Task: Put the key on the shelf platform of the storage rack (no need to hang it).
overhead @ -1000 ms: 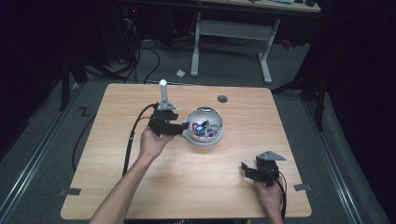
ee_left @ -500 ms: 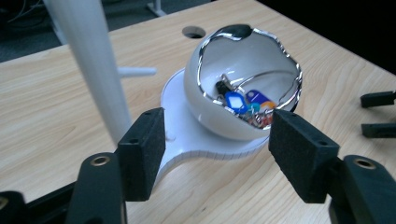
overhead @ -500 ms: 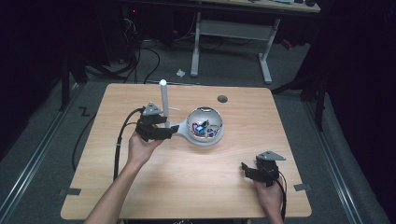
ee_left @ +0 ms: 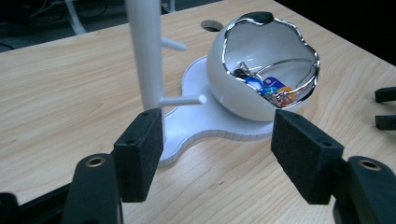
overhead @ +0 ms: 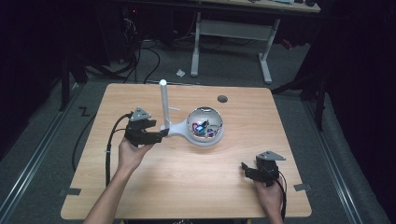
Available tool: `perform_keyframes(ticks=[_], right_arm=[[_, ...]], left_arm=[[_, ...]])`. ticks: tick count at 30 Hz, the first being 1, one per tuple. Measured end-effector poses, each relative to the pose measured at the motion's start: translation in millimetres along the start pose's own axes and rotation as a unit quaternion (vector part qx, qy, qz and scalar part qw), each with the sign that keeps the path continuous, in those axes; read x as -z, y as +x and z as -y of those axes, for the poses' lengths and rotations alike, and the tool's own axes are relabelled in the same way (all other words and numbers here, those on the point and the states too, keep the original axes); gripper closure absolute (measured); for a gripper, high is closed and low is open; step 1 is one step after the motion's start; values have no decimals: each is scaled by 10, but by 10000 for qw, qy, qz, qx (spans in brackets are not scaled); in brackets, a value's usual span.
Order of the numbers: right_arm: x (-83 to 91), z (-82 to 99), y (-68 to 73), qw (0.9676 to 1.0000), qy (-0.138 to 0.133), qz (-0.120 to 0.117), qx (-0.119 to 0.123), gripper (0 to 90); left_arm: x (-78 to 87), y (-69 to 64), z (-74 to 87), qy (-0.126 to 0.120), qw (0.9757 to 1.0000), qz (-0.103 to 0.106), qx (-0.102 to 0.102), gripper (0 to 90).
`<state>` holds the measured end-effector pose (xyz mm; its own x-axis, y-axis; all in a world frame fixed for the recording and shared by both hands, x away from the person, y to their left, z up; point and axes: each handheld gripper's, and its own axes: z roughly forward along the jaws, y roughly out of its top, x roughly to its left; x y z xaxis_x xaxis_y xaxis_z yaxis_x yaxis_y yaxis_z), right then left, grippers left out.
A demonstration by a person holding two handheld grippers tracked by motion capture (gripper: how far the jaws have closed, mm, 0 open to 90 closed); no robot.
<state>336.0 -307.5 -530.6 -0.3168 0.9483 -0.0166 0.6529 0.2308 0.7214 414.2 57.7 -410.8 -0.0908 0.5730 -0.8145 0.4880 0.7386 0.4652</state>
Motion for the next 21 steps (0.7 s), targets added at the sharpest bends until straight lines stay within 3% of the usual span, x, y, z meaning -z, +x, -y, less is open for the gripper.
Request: perform_keyframes(ticks=[8,10,13,14,16,21], right_arm=[[0,0,0,10000,0,1,0,300],[0,0,0,10000,1,-1,3,301],[0,0,1,10000,2,3,-3,300],[0,0,0,10000,-1,1,-1,300],[0,0,0,10000,-1,1,-1,301],[0,0,0,10000,0,1,-1,301]], left_arm=[[83,146,-24,-44,9999,-105,68,346],[87,187,-19,-39,9998,-183,-15,338],[120,238,-22,-52,9998,-173,42,340],[137,265,-19,-65,9996,-203,162,340],[145,297,-18,-53,9997,-194,110,340],[181,376,-8,-44,9995,-240,219,340]])
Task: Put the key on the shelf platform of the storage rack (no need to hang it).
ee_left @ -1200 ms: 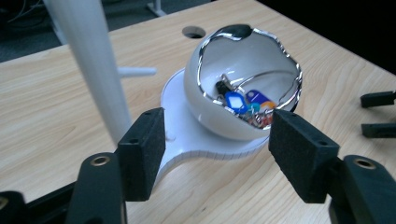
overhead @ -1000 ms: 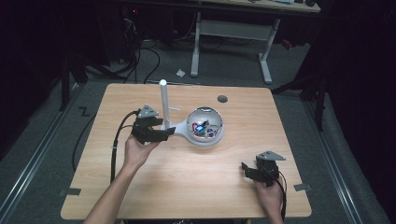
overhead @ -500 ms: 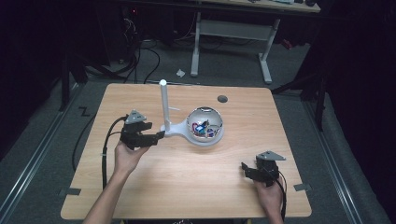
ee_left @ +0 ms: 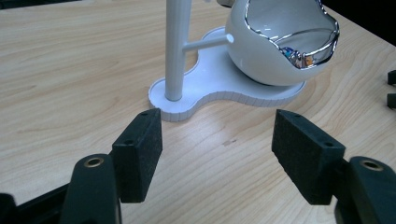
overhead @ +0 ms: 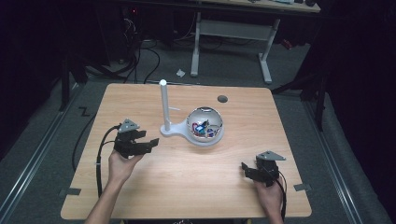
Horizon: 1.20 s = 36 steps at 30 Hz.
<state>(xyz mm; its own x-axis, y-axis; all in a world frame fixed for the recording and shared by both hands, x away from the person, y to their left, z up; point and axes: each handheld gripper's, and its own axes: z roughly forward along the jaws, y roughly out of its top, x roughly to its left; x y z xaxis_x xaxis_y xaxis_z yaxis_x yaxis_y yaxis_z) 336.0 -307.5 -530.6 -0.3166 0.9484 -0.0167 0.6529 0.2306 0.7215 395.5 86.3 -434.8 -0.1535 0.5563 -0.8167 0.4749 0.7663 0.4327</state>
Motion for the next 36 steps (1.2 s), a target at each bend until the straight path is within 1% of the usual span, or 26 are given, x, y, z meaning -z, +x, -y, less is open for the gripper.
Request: perform_keyframes(ticks=[1,2,4,5,7,8,9,10,11,12,13,17,20,21,22,23,25,26,27,28,29,30,32,33,34,36], right_arm=[[0,0,0,10000,-1,0,0,300],[0,0,0,10000,-1,0,0,300],[0,0,0,10000,0,2,0,301],[0,0,0,10000,-1,0,0,300],[0,0,0,10000,0,1,1,301],[0,0,0,10000,0,2,0,300],[0,0,0,10000,-1,2,2,301],[0,0,0,10000,0,2,1,300],[0,0,0,10000,0,2,1,300],[0,0,0,10000,0,2,1,300],[0,0,0,10000,2,2,-2,300],[0,0,0,10000,2,2,-2,300],[1,0,0,10000,2,3,-1,300],[0,0,0,10000,2,2,-3,300],[0,0,0,10000,2,2,-3,300],[0,0,0,10000,0,1,0,300],[0,0,0,10000,1,1,0,300],[1,0,0,10000,3,0,1,300],[0,0,0,10000,0,1,0,300],[0,0,0,10000,2,2,-2,300],[0,0,0,10000,1,0,3,300],[1,0,0,10000,3,3,-3,300],[1,0,0,10000,4,0,1,300],[0,0,0,10000,1,1,0,300],[0,0,1,10000,2,3,-3,300],[0,0,0,10000,0,-1,4,300]], left_arm=[[13,18,0,-26,9999,-62,122,338],[13,18,0,-26,9999,-62,122,338],[23,58,-4,-39,10000,-32,59,339],[28,71,-2,-33,9999,-43,90,338],[35,109,-1,-39,10000,-40,51,338],[42,129,9,-47,9999,-108,117,337],[46,140,13,-45,9998,-105,134,337],[49,157,16,-34,9999,-93,105,337],[51,165,22,-37,9998,-117,132,337],[51,183,24,-56,9999,-117,89,336],[55,184,28,-56,9997,-161,185,336],[63,216,34,-40,9997,-150,179,335],[62,256,68,-61,9995,-222,210,335],[61,270,73,-55,9995,-230,202,335],[58,299,75,-44,9996,-222,148,335],[55,312,79,-41,9995,-247,201,335],[53,333,78,-36,9995,-252,188,334],[46,358,84,-58,9993,-291,210,334],[46,354,90,-67,9987,-371,342,335],[44,387,90,-68,9993,-299,192,335],[44,385,96,-79,9989,-366,276,334],[39,413,99,-89,9993,-324,187,335],[36,433,104,-86,9993,-324,173,335],[35,436,110,-92,9990,-373,246,335],[34,443,112,-87,9988,-389,270,334],[32,463,117,-86,9989,-388,253,334]])
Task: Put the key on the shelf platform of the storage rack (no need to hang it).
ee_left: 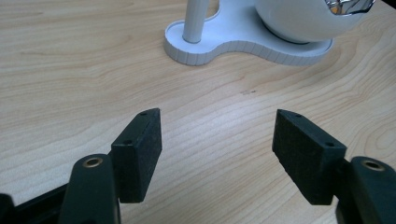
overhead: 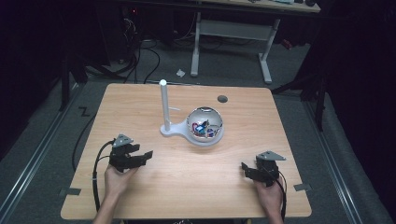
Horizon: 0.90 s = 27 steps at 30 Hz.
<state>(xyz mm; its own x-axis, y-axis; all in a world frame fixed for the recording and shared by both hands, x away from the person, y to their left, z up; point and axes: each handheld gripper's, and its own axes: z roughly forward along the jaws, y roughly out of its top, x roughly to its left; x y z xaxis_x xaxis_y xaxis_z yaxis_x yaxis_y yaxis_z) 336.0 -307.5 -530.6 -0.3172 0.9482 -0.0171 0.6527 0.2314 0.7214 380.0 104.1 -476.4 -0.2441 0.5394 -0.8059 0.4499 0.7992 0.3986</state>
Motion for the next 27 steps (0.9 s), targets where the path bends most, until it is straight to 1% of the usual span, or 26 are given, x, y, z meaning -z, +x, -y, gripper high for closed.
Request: perform_keyframes(ticks=[1,2,3,5,6,8,9,10,11,12,14,15,16,18,19,20,21,23,24,25,26,27], right_arm=[[0,0,1,10000,-1,2,-8,300],[0,0,1,10000,2,5,-7,300],[1,0,0,10000,3,2,-3,300],[0,0,0,10000,0,2,-4,300],[0,0,0,10000,0,3,-3,300],[0,0,1,10000,1,2,-7,300],[0,0,0,10000,0,2,-4,300],[0,0,0,10000,3,1,-4,300],[0,0,0,10000,3,1,-4,300],[0,0,0,10000,2,3,-6,300],[0,0,0,10000,3,0,-4,301],[0,0,1,10000,2,3,-8,300],[0,0,0,10000,2,3,-8,300],[0,0,0,10000,1,4,-8,300],[0,0,0,10000,1,4,-10,301],[0,0,0,10000,1,4,-10,301],[0,0,0,10000,2,4,-10,300],[0,0,-1,10000,1,6,-8,300],[0,0,-1,10000,1,6,-8,300],[0,0,0,10000,1,5,-10,301],[0,0,0,10000,1,5,-10,300],[0,0,0,10000,1,5,-10,301]], left_arm=[[-5,18,3,-40,10000,-5,-49,334],[-2,19,13,-55,10000,-59,-21,334],[-1,31,20,-58,10000,-43,-51,334],[-3,49,30,-66,9999,-84,-14,334],[-14,79,42,-109,9998,-133,-46,333],[-17,96,48,-90,9999,-129,-63,333],[-23,104,59,-96,9998,-180,-32,333],[-34,135,73,-118,9997,-193,-80,332],[-34,135,73,-118,9997,-193,-80,332],[-41,162,80,-127,9996,-211,-110,331],[-42,172,81,-142,9996,-227,-82,331],[-41,180,83,-164,9996,-233,-16,331],[-45,193,85,-192,9995,-244,-41,331],[-65,232,101,-205,9993,-301,-19,331],[-74,255,102,-212,9993,-296,-90,331],[-74,255,102,-212,9993,-296,-90,331],[-83,259,106,-240,9991,-357,-7,331],[-112,303,124,-313,9986,-409,-76,331],[-112,303,124,-313,9986,-409,-76,331],[-122,311,131,-350,9983,-461,-54,331],[-131,320,135,-387,9981,-469,-80,331],[-144,338,143,-419,9978,-482,-157,331]])
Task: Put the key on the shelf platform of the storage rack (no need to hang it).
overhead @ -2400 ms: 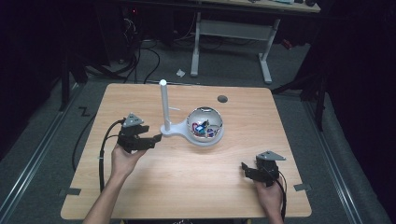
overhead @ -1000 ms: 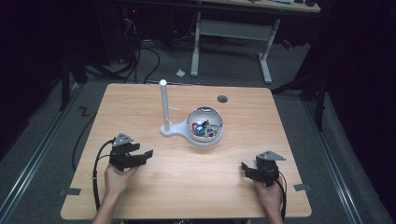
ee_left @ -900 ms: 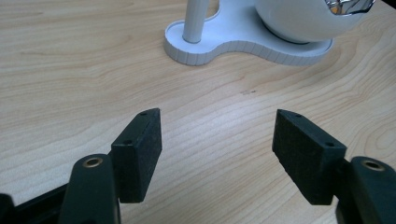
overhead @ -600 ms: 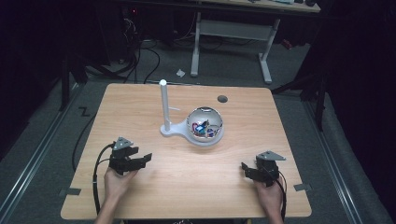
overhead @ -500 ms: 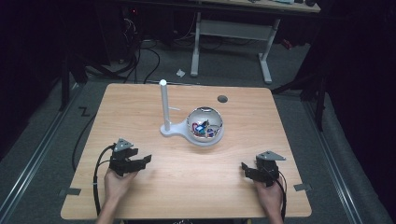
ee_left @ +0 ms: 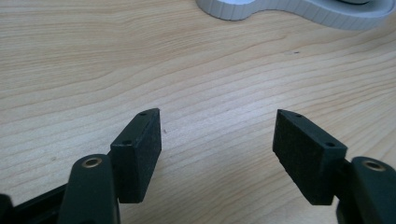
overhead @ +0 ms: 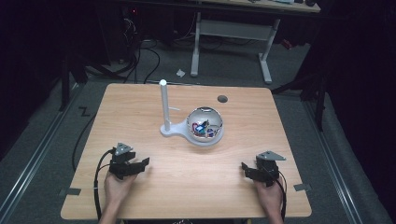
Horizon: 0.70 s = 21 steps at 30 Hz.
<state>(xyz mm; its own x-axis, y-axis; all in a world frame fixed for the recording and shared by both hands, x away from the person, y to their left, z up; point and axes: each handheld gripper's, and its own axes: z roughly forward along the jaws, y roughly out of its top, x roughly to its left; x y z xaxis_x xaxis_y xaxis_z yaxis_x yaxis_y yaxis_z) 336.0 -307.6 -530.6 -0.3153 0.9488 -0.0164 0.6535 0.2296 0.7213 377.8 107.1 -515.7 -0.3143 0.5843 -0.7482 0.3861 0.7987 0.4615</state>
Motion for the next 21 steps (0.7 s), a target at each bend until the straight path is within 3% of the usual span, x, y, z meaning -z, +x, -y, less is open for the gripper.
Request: perform_keyframes(ticks=[7,8,11,14,19,21], right_arm=[[0,0,0,10000,0,0,1,300],[0,0,0,10000,-1,-1,-1,301],[0,0,0,10000,0,1,0,301],[0,0,0,10000,0,0,1,300],[0,0,0,10000,0,0,0,300],[0,0,0,10000,0,1,0,301]], left_arm=[[-71,58,70,-189,9994,-194,-230,323],[-84,70,86,-249,9989,-204,-330,320],[-90,66,101,-280,9989,-214,-323,319],[-108,76,141,-391,9979,-208,-465,314],[-118,86,142,-402,9980,-149,-474,294],[-120,95,145,-462,9981,-96,-391,275]])
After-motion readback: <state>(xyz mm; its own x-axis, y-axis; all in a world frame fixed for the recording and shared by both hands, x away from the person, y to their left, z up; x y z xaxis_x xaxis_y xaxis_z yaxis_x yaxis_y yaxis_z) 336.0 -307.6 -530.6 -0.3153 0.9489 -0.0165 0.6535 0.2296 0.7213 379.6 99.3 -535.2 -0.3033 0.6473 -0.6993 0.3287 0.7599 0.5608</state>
